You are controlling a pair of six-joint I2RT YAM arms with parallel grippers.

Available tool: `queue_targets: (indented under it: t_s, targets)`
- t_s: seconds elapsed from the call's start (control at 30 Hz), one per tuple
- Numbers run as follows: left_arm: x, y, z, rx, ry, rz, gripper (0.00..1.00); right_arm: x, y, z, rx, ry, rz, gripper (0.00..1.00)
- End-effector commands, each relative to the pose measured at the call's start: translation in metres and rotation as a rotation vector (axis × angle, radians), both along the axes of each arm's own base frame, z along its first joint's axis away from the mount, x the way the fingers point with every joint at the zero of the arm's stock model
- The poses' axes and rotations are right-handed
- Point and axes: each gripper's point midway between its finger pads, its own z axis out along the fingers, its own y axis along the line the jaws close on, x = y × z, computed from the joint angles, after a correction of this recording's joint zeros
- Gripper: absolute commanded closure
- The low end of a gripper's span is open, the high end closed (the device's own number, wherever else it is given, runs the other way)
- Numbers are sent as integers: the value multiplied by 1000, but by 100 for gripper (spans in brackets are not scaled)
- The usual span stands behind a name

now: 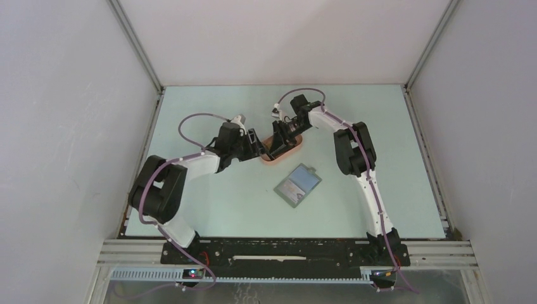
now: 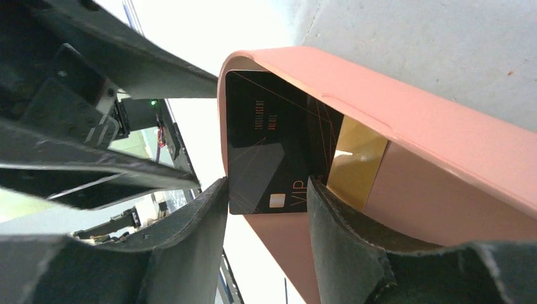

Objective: Put the credit cards into the card holder
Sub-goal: Pick up the credit card from the storage box.

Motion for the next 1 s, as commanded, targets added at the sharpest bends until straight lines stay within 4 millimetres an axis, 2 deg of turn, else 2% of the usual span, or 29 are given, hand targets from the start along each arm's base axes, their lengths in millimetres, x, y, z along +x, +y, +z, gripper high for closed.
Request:
queue_targets:
  t_s: [0.0, 0.13, 0.27, 0.4, 0.7, 0.97]
  targets:
    - [5, 1, 39, -17, -110, -4, 37, 8, -1, -4, 2, -6, -12, 44]
    - [3, 3, 52, -37, -130, 11, 38, 9, -2, -5, 0, -3, -15, 44]
    - [10, -3, 71, -94, -146, 36, 41, 9, -2, -6, 2, 0, -15, 45]
    - [20, -8, 76, -142, -122, 86, 47, 9, -2, -7, 2, 1, -15, 45]
    - [36, -13, 55, -193, -39, 178, 49, 9, -2, -9, 4, 6, -15, 46]
    - [50, -18, 49, -204, -28, 197, 51, 9, -2, -9, 4, 9, -15, 46]
